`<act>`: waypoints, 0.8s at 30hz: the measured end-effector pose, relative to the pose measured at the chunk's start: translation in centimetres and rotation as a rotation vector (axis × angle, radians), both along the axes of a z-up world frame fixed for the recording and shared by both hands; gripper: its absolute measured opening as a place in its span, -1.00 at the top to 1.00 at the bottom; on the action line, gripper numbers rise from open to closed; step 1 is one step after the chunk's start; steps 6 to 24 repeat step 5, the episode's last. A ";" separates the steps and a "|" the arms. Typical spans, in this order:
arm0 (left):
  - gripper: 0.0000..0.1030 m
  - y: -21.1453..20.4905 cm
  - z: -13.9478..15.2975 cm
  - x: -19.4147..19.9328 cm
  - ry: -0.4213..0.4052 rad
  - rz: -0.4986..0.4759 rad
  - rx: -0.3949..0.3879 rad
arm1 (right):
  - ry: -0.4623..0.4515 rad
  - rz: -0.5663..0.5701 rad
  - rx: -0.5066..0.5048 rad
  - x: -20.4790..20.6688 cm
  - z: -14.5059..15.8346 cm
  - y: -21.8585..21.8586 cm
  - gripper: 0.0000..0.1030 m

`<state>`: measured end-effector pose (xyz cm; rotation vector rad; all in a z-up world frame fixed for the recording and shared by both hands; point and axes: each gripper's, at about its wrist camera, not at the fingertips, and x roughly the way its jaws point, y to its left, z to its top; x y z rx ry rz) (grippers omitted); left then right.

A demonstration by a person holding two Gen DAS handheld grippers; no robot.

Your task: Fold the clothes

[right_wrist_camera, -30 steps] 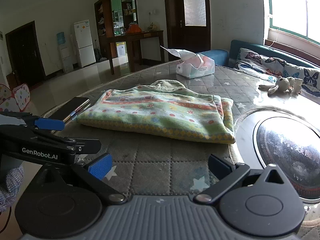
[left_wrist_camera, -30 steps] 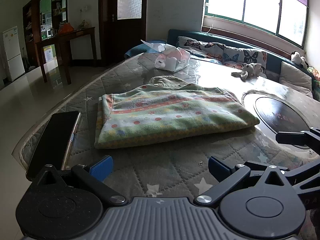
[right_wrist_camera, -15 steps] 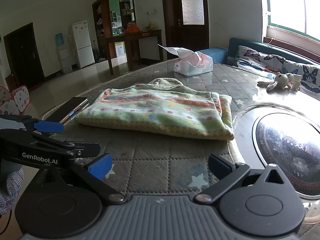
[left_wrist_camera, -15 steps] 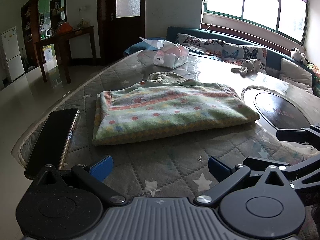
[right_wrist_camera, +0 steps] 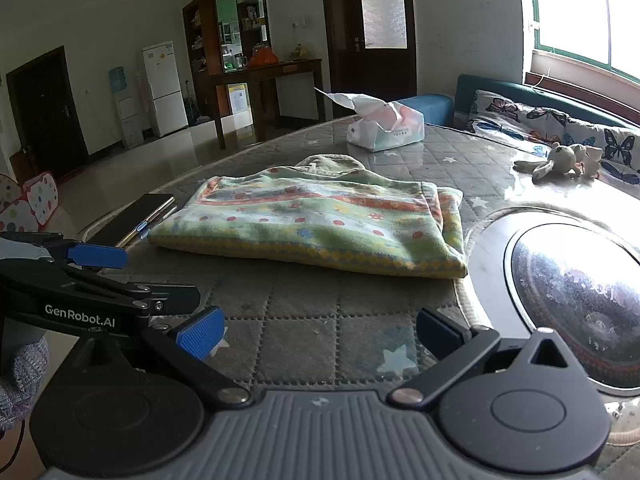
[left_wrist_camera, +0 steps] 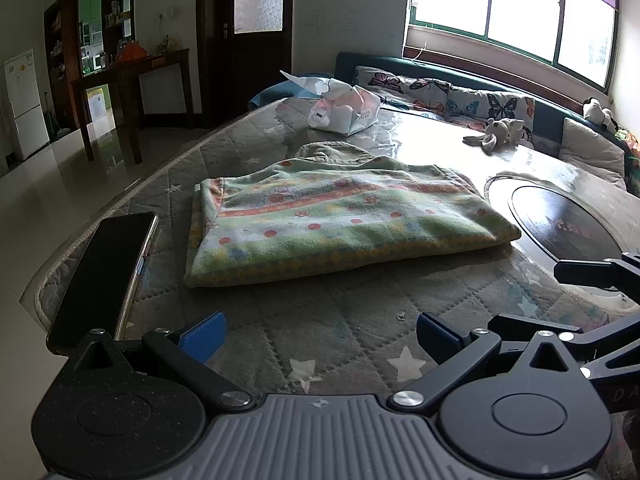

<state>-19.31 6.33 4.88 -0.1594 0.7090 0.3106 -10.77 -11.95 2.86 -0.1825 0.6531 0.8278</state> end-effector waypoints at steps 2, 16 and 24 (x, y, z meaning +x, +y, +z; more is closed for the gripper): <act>-1.00 0.0 0.0 0.0 -0.002 -0.001 -0.001 | 0.001 0.001 0.000 0.0 0.0 0.0 -1.00; -1.00 -0.1 0.0 0.0 -0.005 -0.010 0.009 | 0.001 0.002 0.002 0.0 0.0 0.1 -1.00; -1.00 -0.1 0.0 0.0 -0.005 -0.010 0.009 | 0.001 0.002 0.002 0.0 0.0 0.1 -1.00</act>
